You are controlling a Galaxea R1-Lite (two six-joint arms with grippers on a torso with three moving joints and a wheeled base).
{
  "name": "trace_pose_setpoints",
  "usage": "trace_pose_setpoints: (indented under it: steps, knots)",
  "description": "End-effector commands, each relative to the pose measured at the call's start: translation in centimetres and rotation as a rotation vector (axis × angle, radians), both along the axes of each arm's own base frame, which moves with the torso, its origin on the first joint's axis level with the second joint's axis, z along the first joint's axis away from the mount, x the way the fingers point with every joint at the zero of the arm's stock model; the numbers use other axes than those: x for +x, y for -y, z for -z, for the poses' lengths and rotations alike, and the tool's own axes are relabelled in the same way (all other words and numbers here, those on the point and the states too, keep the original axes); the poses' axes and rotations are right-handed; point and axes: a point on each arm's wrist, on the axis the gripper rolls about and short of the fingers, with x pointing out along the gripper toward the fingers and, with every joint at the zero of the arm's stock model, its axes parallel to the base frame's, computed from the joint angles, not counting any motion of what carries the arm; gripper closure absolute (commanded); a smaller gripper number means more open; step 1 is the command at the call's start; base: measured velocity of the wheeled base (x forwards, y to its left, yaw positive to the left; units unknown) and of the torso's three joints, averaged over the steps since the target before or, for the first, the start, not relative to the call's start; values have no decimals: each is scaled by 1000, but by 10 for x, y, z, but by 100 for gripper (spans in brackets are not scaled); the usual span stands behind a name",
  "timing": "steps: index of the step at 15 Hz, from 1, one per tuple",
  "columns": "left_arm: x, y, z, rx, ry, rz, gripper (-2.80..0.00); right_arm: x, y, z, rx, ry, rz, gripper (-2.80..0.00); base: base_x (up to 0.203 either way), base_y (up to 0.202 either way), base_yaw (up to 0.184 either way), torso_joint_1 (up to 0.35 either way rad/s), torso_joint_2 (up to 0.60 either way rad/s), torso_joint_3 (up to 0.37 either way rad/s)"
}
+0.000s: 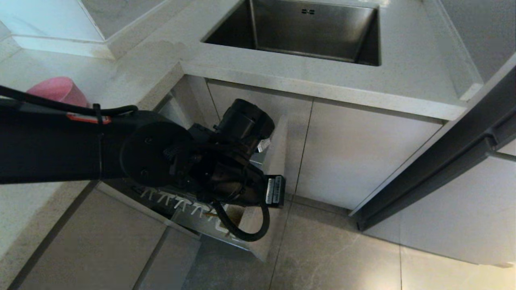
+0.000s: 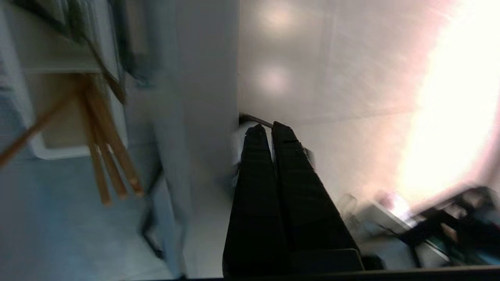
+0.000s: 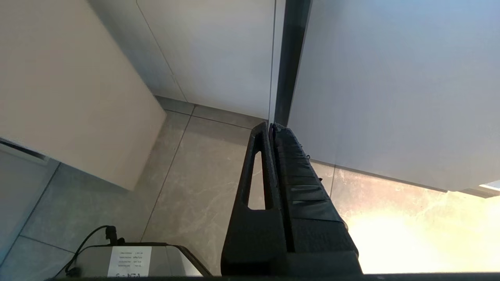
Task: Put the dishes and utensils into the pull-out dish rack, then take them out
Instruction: Close the cupboard
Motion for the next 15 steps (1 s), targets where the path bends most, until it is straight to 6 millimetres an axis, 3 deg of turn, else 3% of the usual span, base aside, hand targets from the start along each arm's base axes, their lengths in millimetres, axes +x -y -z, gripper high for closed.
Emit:
trace_pose_setpoints:
  steps: [1, 9, 15]
  knots:
    - [-3, -5, -7, 33, 56, -25, -280, 0, 0, 0, 0, 1, 0, 0, 0, 0, 0, 0, 0, 0]
    - [-5, -41, -24, 285, 287, -249, -280, 0, 0, 0, 0, 1, 0, 0, 0, 0, 0, 0, 0, 0]
    - [-3, -74, -20, 381, 292, -326, -280, 0, 0, 0, 0, 1, 0, 0, 0, 0, 0, 0, 0, 0]
